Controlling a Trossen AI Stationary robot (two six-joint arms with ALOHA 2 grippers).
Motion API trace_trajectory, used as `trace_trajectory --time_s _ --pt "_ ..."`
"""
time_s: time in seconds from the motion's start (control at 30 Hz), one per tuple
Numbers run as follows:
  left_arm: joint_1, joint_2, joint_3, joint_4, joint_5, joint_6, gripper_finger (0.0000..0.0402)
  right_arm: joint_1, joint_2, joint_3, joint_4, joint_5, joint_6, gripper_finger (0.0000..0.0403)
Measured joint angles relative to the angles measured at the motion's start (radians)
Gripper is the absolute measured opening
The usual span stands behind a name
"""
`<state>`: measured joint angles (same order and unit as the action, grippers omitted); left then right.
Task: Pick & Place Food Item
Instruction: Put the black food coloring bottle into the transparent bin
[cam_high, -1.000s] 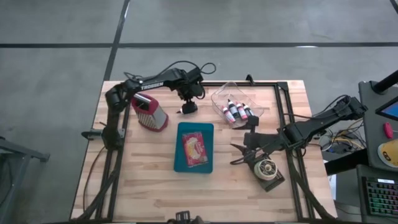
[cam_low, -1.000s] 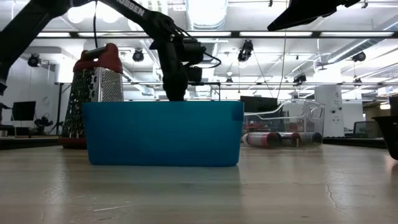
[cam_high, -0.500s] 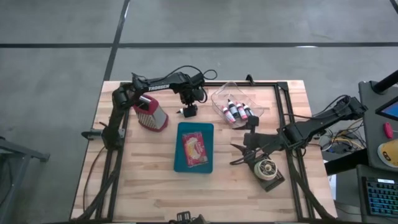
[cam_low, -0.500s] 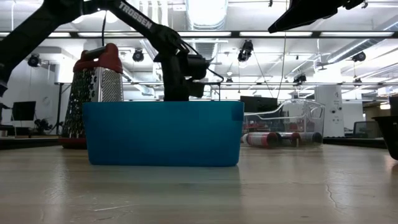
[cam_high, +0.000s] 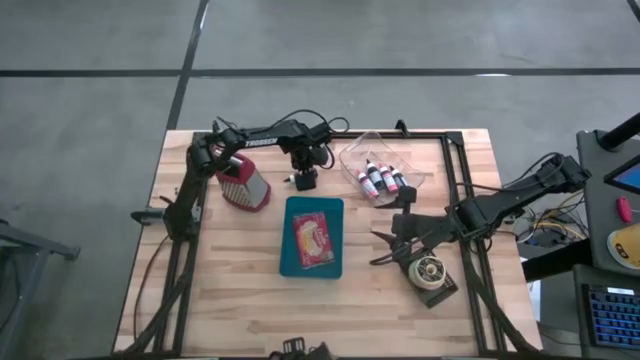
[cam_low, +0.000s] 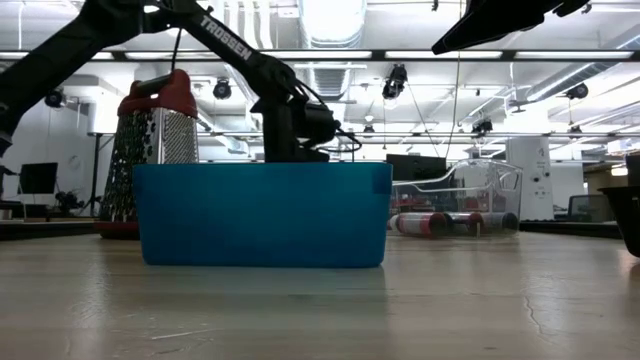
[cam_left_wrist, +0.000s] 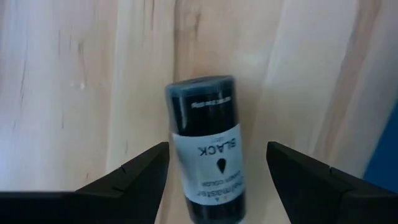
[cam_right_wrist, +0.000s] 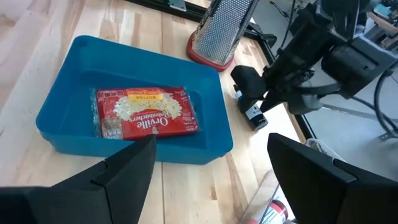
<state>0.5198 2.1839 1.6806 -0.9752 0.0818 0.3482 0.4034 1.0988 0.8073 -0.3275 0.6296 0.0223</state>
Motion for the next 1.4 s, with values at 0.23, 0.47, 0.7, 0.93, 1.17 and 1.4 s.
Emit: trace_trajectory --time_s 0.23,0.47,0.7,0.93,1.17,1.4 --pt "0.001 0.005 0.0 -0.001 -0.019 0.009 0.0275 0.0 0.0 0.0 -0.005 0.0 0.0 0.0306" --pt "0.001 0.005 -0.001 0.002 -0.02 0.019 0.0275 0.0 0.0 0.0 -0.005 0.0 0.001 0.0306" --pt "0.001 0.005 -0.002 0.002 -0.046 0.027 0.0274 0.0 0.0 0.0 -0.005 0.0 0.002 0.0305" --pt "0.001 0.005 -0.002 -0.001 -0.056 0.038 0.0218 0.0 0.0 -0.001 -0.005 0.0 0.001 0.0295" --pt "0.001 0.005 -0.002 -0.002 -0.057 0.046 0.0141 0.0 0.0 -0.001 -0.005 -0.001 0.001 0.0288" --pt "0.001 0.004 -0.002 -0.004 -0.06 0.057 0.0126 0.0 0.0 -0.001 -0.005 -0.001 0.003 0.0286"
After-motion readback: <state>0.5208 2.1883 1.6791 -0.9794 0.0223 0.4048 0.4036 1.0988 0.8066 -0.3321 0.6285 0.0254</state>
